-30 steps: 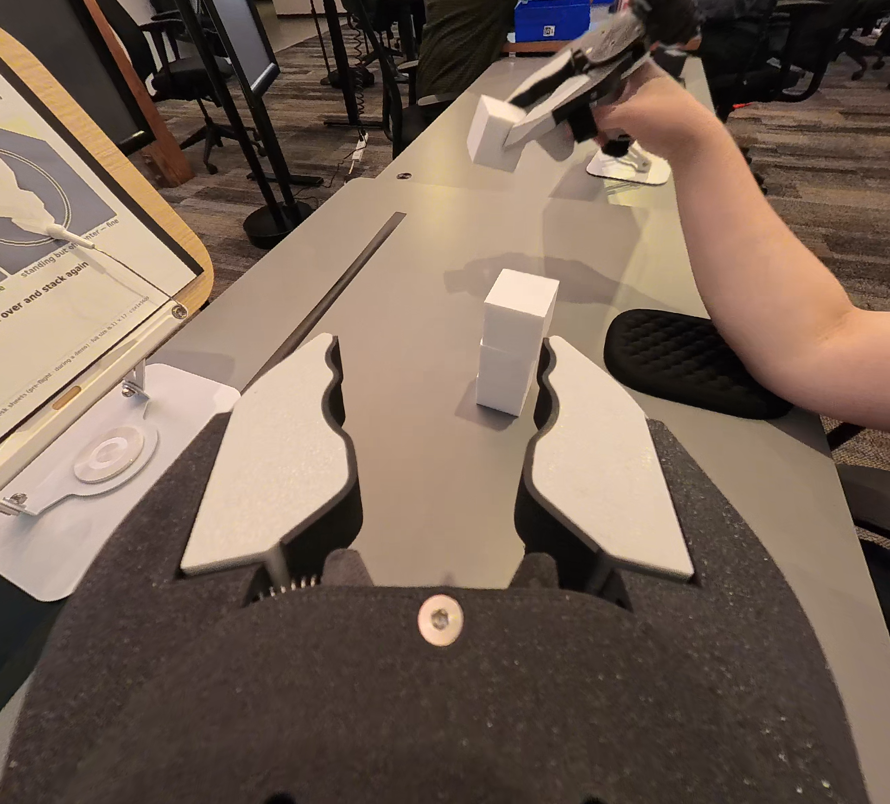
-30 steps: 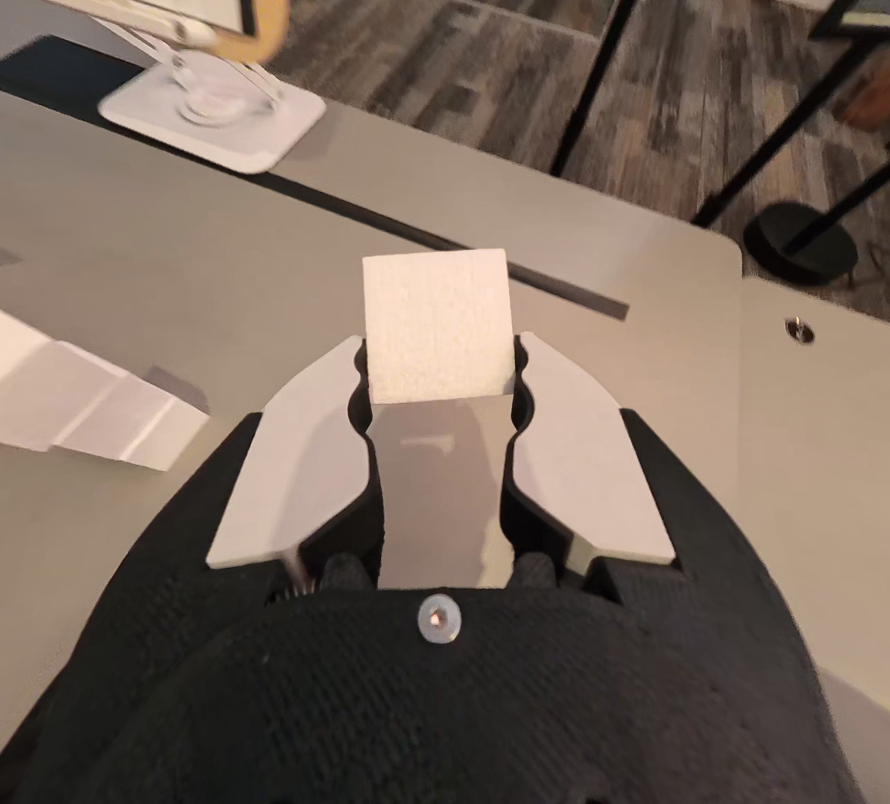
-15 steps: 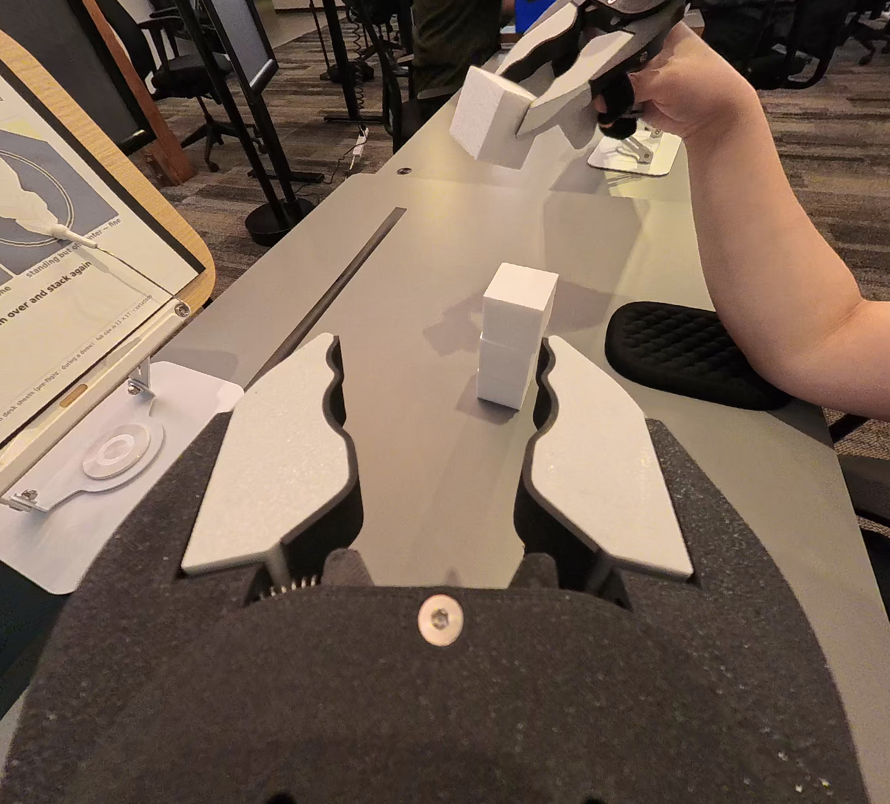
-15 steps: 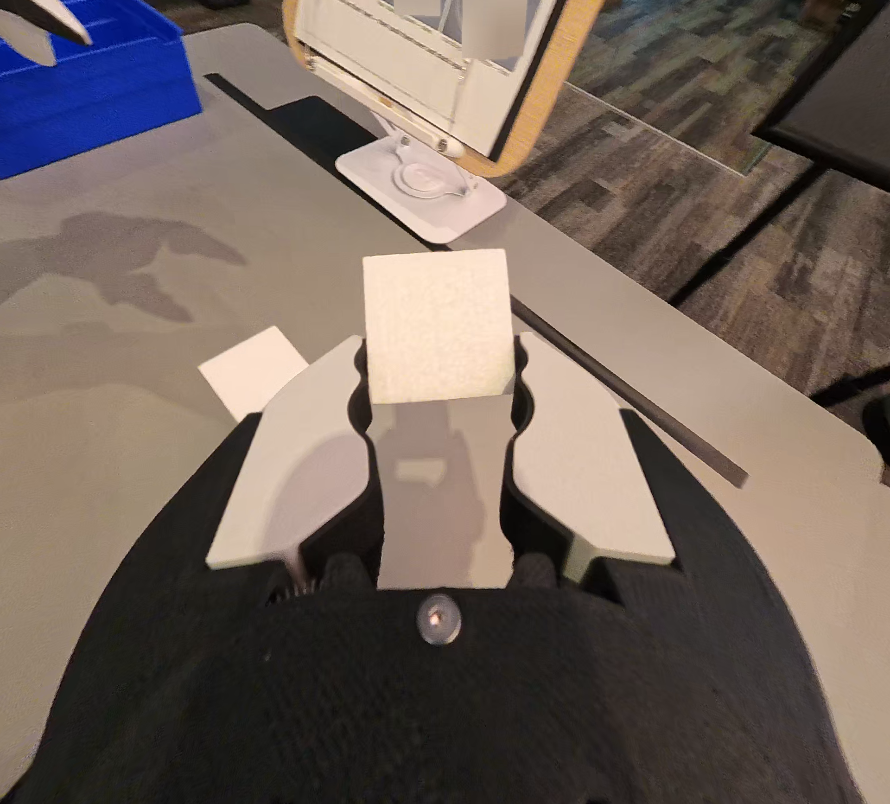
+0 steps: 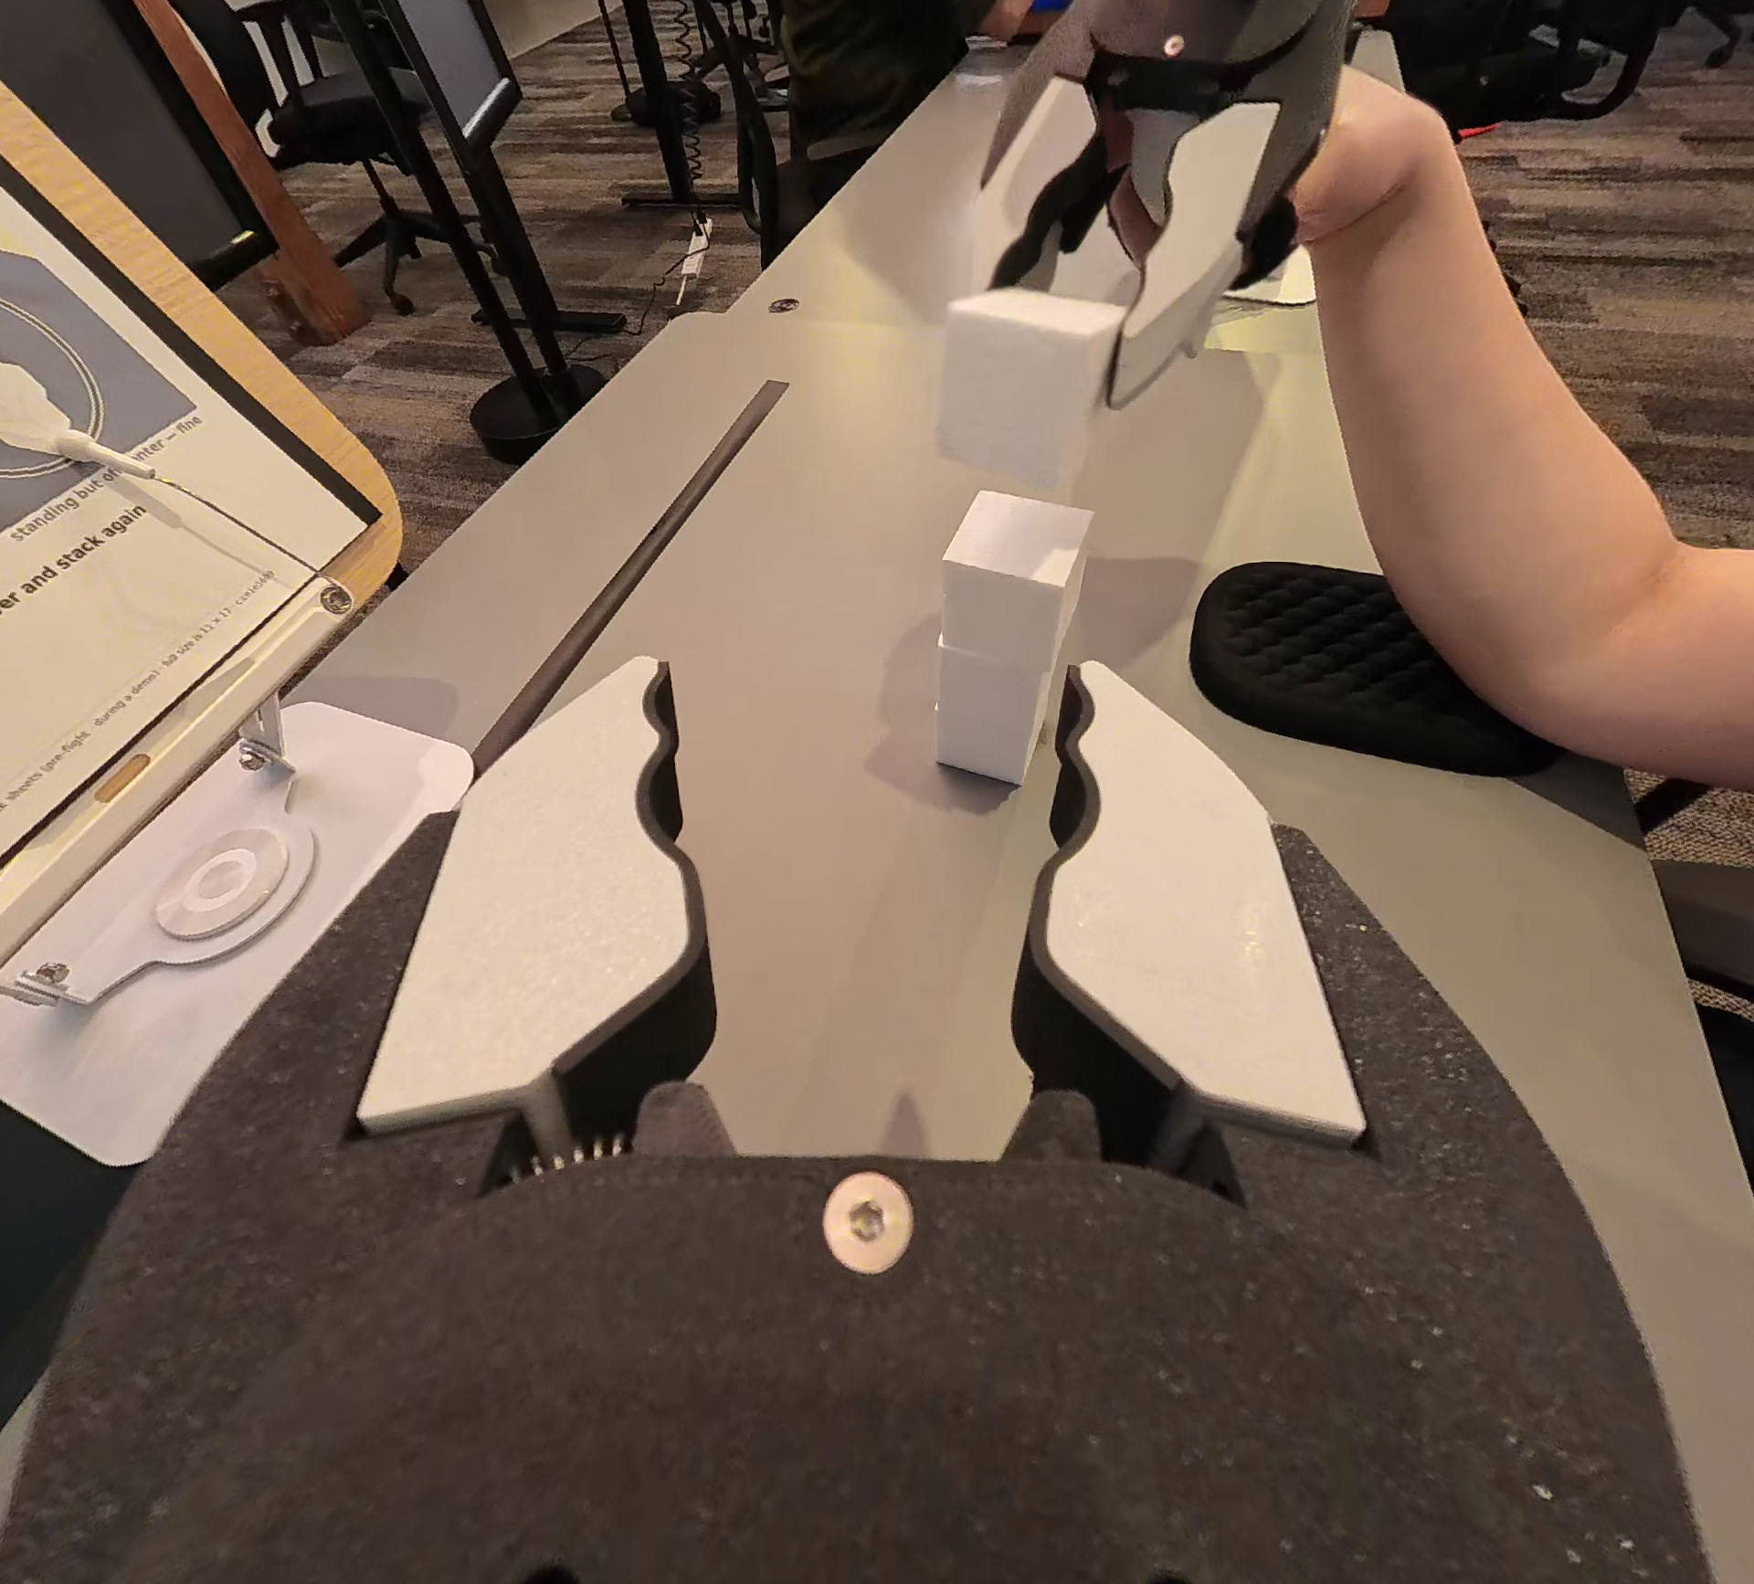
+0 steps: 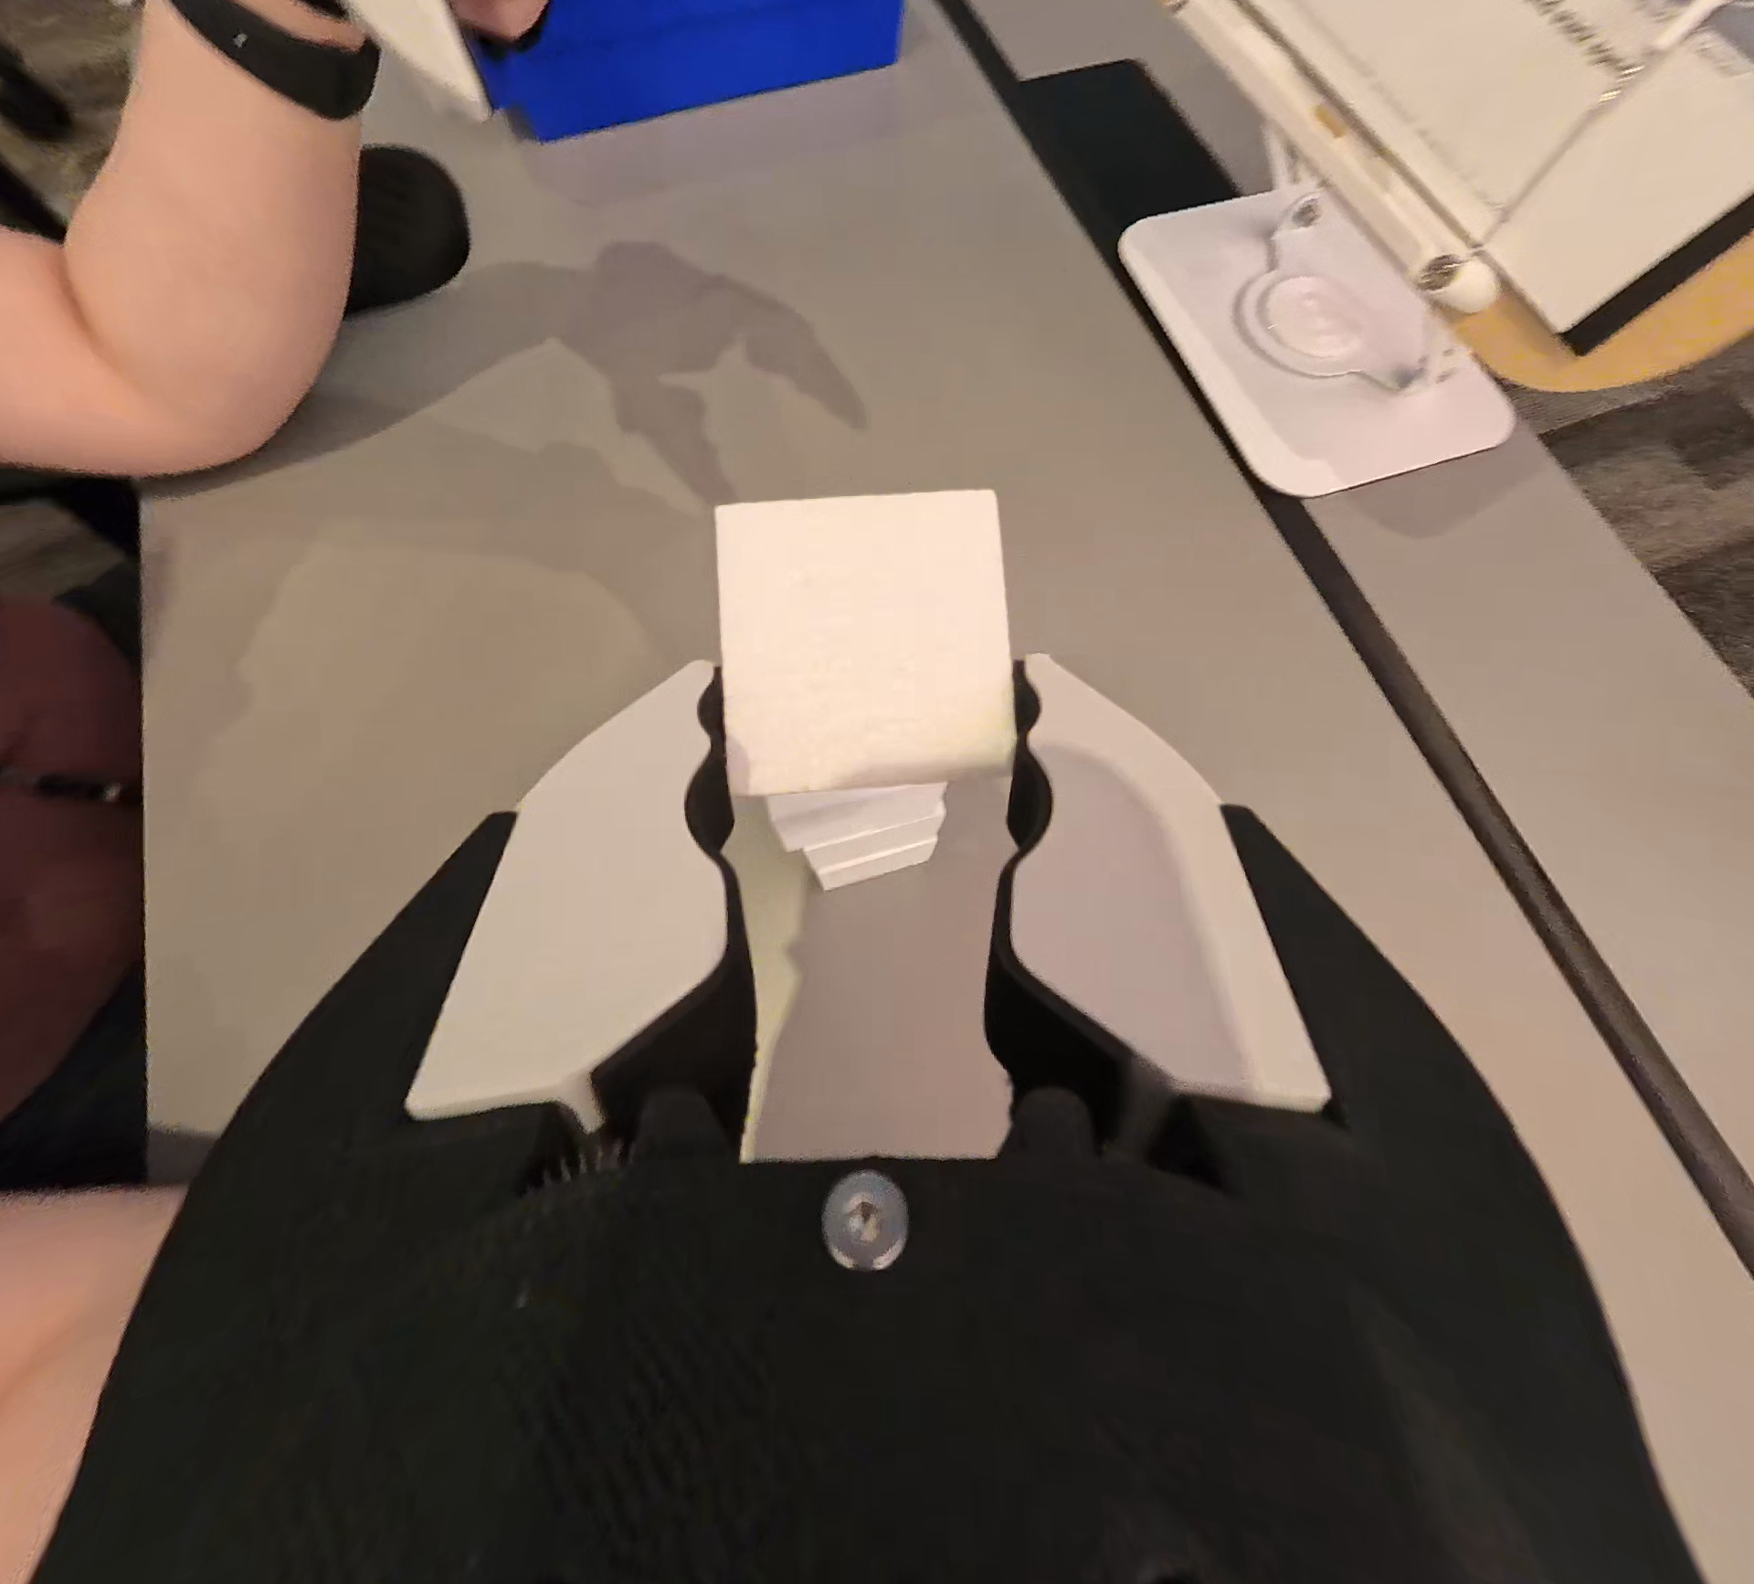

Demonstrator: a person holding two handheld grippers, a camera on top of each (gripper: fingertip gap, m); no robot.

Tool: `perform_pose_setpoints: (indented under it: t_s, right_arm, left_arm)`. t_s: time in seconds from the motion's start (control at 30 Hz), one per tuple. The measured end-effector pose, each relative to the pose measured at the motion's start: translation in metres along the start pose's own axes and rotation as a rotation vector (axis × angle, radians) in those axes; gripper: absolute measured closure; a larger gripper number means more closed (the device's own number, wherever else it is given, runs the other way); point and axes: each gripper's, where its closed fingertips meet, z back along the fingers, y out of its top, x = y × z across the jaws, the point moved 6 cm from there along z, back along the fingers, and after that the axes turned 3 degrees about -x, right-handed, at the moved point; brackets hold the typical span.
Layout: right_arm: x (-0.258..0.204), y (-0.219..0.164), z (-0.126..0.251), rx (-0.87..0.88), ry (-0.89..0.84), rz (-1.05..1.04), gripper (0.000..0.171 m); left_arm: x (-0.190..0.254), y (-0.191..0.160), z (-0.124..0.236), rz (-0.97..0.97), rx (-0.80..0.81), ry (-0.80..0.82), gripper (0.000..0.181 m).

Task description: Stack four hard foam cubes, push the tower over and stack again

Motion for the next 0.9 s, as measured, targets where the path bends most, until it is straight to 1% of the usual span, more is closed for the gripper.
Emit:
perform_pose_setpoints:
  t_s: [0.13, 0.27, 0.4, 0.9]
  right_arm:
    - [-0.006, -0.007, -0.009, -0.11, 0.041, 0.071, 0.114]
    - [-0.005, -0.012, -0.015, -0.17, 0.064, 0.097, 0.114]
    - [-0.004, -0.008, -0.017, -0.139, 0.093, 0.099, 0.114]
    - [-0.001, -0.011, -0.025, -0.155, 0.124, 0.101, 0.114]
  left_arm:
    - [-0.002, 0.0, 0.001, 0.008, 0.002, 0.007, 0.103]
    - [-0.003, -0.001, 0.001, 0.011, -0.003, 0.011, 0.103]
    - [-0.002, -0.001, -0.001, 0.012, -0.003, 0.008, 0.103]
    - [-0.002, -0.003, -0.005, 0.008, -0.02, 0.004, 0.103]
